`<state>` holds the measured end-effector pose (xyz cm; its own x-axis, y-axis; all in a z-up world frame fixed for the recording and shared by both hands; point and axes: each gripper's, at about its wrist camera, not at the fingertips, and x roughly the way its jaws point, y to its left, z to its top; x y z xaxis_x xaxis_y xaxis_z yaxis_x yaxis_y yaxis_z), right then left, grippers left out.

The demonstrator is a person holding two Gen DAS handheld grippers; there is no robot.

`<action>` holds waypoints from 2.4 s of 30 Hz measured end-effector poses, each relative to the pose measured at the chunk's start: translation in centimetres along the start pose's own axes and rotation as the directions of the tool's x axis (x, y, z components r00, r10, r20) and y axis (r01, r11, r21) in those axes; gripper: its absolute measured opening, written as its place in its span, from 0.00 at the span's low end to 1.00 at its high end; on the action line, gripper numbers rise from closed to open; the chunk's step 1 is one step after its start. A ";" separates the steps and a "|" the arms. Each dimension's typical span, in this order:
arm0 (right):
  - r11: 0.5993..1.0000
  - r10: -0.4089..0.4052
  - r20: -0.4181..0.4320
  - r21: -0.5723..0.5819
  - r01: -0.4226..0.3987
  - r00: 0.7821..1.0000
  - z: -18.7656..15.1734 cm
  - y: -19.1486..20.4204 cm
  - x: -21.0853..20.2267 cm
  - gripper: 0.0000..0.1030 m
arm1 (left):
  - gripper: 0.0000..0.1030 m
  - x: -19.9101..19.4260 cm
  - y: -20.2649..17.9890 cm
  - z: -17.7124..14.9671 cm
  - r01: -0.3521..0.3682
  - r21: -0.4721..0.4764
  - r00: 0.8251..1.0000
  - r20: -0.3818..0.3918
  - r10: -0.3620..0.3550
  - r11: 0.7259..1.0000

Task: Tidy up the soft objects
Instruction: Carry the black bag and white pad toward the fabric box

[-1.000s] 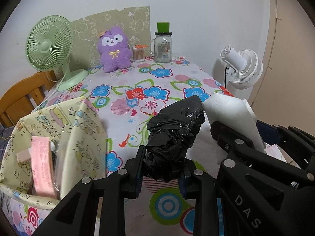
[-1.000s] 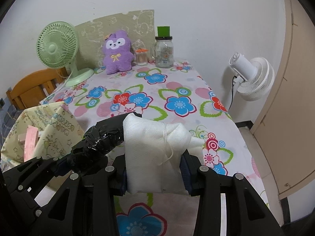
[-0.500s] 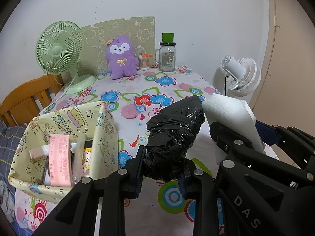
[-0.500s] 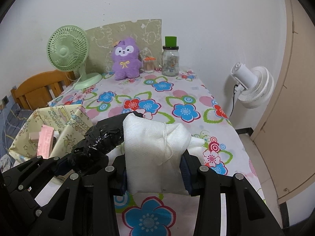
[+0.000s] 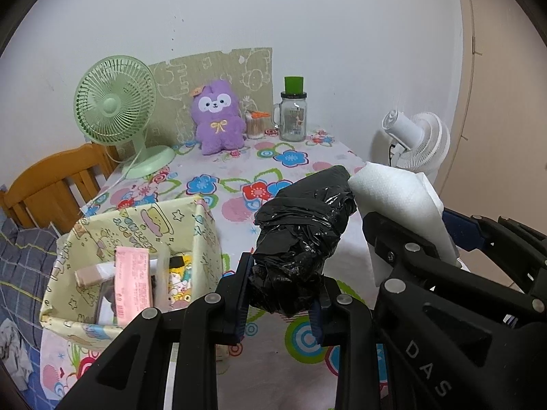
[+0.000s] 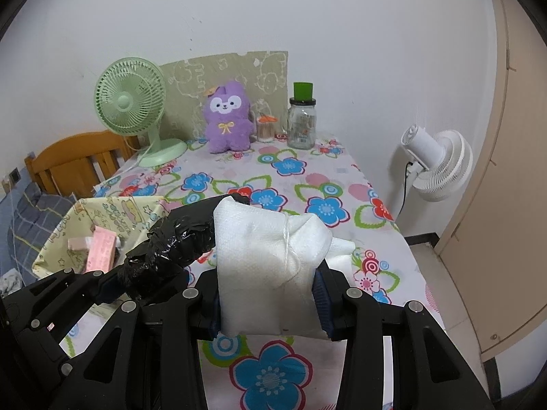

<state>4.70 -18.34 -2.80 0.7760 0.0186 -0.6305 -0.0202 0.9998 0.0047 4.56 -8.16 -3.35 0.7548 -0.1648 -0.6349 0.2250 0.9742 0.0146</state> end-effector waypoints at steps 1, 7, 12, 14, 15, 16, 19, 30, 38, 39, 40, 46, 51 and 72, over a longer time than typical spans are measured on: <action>1.000 0.000 0.004 -0.002 0.000 1.000 0.2 0.1 -0.2 0.44 | 0.27 -0.2 0.0 0.1 -0.001 0.000 1.000 0.003 0.001 1.000; 1.000 0.010 0.024 -0.005 -0.010 1.000 0.8 0.6 -1.5 0.44 | 0.28 -1.5 0.4 0.7 -0.007 0.001 1.000 0.016 0.007 1.000; 1.000 0.013 0.038 -0.014 -0.012 0.999 1.6 1.1 -2.3 0.44 | 0.27 -2.3 0.9 1.3 -0.011 0.001 0.999 0.033 0.011 1.000; 1.000 0.016 0.043 -0.017 -0.015 0.999 1.9 1.4 -2.5 0.44 | 0.28 -2.6 1.2 1.5 -0.012 0.000 0.999 0.037 0.012 1.000; 1.000 0.018 0.045 -0.020 -0.017 0.999 2.1 1.6 -2.5 0.44 | 0.28 -2.7 1.3 1.6 -0.014 0.000 0.999 0.039 0.014 1.000; 1.000 0.019 0.047 -0.021 -0.018 0.999 2.2 1.7 -2.6 0.44 | 0.28 -2.7 1.5 1.7 -0.015 -0.001 0.999 0.041 0.015 1.000; 0.999 0.026 0.050 -0.025 -0.025 0.998 2.6 2.2 -2.6 0.44 | 0.28 -2.9 2.1 2.0 -0.021 -0.003 0.999 0.044 0.022 1.000; 0.997 0.056 0.042 -0.047 -0.054 0.998 3.6 4.9 -1.5 0.44 | 0.28 -2.5 4.8 2.3 -0.046 -0.011 0.998 0.036 0.046 0.999; 0.994 0.077 0.004 -0.075 -0.077 0.997 3.9 7.3 0.1 0.44 | 0.28 -1.5 7.1 2.0 -0.053 -0.028 0.998 0.018 0.053 0.998; 0.994 0.074 0.000 -0.081 -0.074 0.997 3.9 7.7 0.3 0.44 | 0.28 -1.4 7.4 2.0 -0.051 -0.031 0.999 0.015 0.052 0.998; 0.994 0.073 -0.003 -0.086 -0.073 0.997 3.9 7.9 0.4 0.44 | 0.28 -1.2 7.6 1.9 -0.051 -0.034 0.999 0.012 0.051 0.998; 0.991 0.086 -0.020 -0.103 -0.088 0.996 4.0 9.7 1.5 0.44 | 0.28 -0.3 9.6 1.6 -0.055 -0.056 0.999 -0.004 0.054 0.997; 0.987 0.104 -0.045 -0.115 -0.109 0.994 4.0 11.1 2.8 0.44 | 0.28 0.4 11.2 1.2 -0.067 -0.074 0.998 -0.024 0.065 0.995; 0.972 0.141 -0.137 -0.166 -0.164 0.980 3.3 16.5 7.0 0.44 | 0.40 3.2 17.0 -1.1 -0.159 -0.158 0.983 -0.114 0.142 0.975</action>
<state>11.87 -1.73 -4.52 0.6712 0.1585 -0.7241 -0.2516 0.9676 -0.0215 10.11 8.06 -5.94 0.7039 -0.0063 -0.7102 0.0022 1.0000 -0.0066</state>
